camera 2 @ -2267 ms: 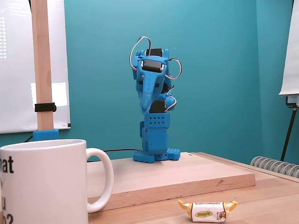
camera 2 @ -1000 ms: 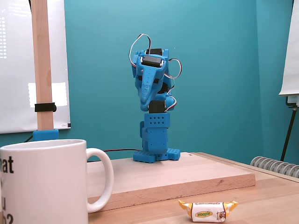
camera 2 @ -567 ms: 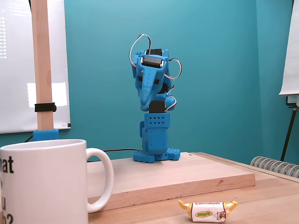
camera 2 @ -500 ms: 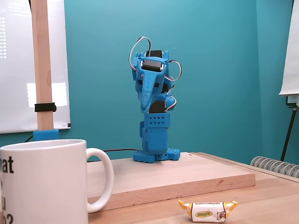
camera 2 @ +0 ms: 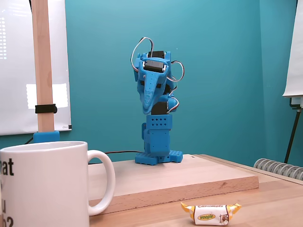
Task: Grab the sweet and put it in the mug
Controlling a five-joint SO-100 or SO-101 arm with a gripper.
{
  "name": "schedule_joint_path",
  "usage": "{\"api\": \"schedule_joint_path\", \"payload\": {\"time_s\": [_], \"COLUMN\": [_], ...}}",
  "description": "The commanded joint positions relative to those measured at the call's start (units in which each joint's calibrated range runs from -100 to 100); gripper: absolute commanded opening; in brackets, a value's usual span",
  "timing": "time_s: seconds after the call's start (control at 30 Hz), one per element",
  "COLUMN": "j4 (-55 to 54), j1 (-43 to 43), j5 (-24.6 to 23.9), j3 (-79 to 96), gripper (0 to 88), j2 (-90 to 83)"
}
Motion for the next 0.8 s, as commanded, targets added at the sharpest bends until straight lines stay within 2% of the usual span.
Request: {"api": "schedule_joint_path", "payload": {"time_s": [0.0,0.43,0.53,0.77], "j4": [1.31,2.27,2.27,2.27], "j1": [0.57,0.79,0.79,0.86], "j5": [0.10,-0.49,-0.54,-0.54], "j3": [-1.01,-2.43,-3.33,-2.52], "gripper": [3.0,5.5,11.7,32.1], "j2": [-0.17,-0.34,-0.34,-0.34]}}
